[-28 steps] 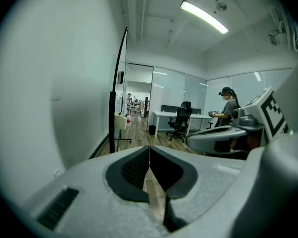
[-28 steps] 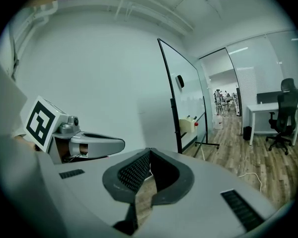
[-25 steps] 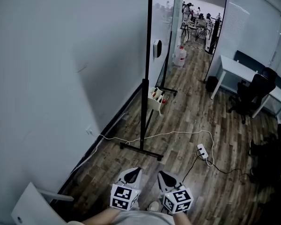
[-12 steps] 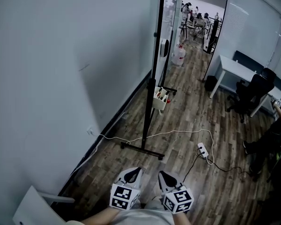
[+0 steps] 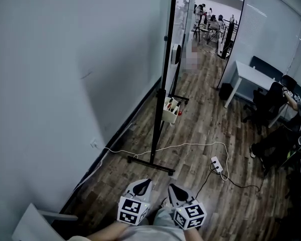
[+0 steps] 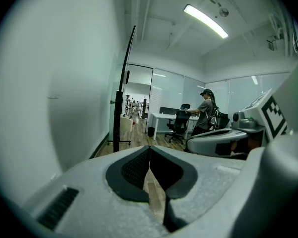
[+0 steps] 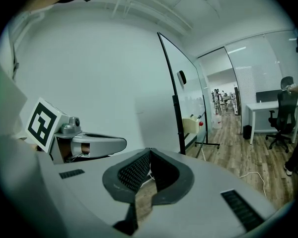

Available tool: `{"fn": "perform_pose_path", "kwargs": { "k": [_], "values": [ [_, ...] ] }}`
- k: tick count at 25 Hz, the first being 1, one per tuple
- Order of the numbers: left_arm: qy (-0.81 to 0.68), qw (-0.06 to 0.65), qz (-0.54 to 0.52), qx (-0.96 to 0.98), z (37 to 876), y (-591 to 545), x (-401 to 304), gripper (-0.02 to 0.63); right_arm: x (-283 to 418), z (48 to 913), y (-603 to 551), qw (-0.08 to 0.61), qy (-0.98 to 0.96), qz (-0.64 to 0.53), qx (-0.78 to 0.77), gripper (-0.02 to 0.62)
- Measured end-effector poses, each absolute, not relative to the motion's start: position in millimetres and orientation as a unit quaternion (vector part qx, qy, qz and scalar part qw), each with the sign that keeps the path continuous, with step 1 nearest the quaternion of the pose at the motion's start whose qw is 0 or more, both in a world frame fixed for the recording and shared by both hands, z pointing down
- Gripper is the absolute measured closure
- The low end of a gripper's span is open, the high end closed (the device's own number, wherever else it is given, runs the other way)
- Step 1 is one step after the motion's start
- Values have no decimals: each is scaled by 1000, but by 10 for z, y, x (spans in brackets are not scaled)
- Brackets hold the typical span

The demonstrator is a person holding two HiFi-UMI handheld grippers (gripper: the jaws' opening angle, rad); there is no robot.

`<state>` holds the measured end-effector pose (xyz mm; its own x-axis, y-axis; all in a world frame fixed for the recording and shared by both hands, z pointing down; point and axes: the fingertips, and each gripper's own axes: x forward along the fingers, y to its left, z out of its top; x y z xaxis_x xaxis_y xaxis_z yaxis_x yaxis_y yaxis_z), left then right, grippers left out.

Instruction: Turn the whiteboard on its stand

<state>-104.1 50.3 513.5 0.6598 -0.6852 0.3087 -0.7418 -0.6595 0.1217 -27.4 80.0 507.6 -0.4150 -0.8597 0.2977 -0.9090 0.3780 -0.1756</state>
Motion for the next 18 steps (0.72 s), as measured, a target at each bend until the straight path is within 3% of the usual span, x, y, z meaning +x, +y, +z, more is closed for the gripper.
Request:
{"fn": "perform_pose_path", "kwargs": {
  "k": [18],
  "values": [
    [-433, 115, 94, 889, 4975, -762, -384, 595, 412, 4893, -580, 84, -850, 135, 501, 589]
  ]
}}
